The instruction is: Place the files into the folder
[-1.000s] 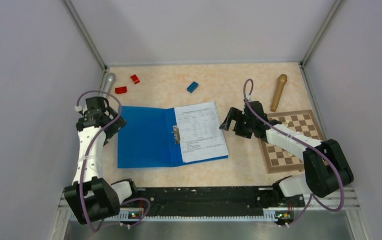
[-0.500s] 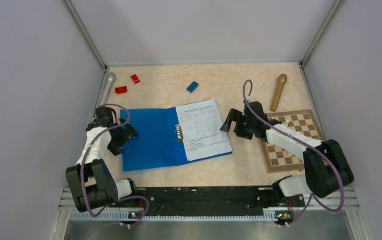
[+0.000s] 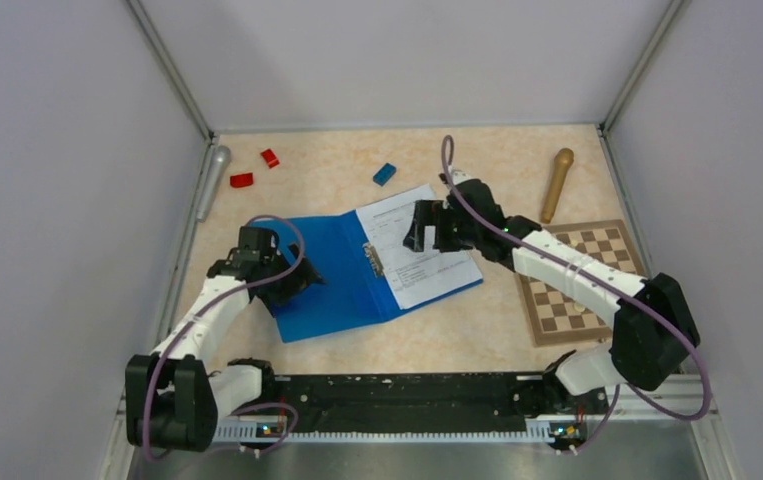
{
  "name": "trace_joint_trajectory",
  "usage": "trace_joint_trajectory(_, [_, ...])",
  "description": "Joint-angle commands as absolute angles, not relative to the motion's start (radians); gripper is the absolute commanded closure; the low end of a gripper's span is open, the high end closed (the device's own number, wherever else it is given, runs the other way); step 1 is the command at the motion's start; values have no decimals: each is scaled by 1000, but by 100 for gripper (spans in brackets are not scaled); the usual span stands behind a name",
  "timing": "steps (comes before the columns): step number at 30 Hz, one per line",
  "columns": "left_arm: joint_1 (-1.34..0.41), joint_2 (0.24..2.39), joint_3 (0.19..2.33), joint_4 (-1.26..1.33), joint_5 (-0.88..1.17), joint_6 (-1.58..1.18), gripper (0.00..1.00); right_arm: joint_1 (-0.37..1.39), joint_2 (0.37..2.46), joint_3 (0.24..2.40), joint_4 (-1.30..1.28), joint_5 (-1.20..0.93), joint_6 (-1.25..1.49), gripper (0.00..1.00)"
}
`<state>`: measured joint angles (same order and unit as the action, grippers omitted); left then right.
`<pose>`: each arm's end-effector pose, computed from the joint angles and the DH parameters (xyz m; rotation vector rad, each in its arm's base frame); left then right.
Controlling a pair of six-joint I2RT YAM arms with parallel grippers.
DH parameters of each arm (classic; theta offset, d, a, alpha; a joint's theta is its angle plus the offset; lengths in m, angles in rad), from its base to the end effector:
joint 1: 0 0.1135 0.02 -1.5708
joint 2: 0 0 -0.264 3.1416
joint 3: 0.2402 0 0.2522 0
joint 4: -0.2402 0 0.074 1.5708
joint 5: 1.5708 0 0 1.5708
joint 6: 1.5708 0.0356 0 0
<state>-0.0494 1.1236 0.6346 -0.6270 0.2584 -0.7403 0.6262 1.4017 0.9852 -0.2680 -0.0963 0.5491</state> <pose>0.1972 -0.0189 0.1920 -0.8575 2.6281 -0.5774 0.2481 0.1837 0.2603 -0.1447 2.3536 0.7149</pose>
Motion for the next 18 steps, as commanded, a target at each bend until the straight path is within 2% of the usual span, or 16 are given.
trace_joint_trajectory(1, [-101, 1043, 650, -638, 270, -779, 1, 746, 1467, 1127, -332, 36, 438, 1])
trace_joint_trajectory(3, [-100, 1021, 705, -726, 200, -742, 1, 796, 1514, 1189, -363, 68, 415, 2])
trace_joint_trajectory(11, [-96, 1005, 913, -920, -136, -687, 1, 912, 1728, 1439, -504, 156, 364, 15])
trace_joint_trajectory(14, [-89, 994, 963, -972, -279, -712, 1, 914, 1791, 1496, -527, 160, 372, 30])
trace_joint_trajectory(18, [-84, 942, 990, -915, -290, -712, 1, 916, 1854, 1559, -554, 154, 372, 58])
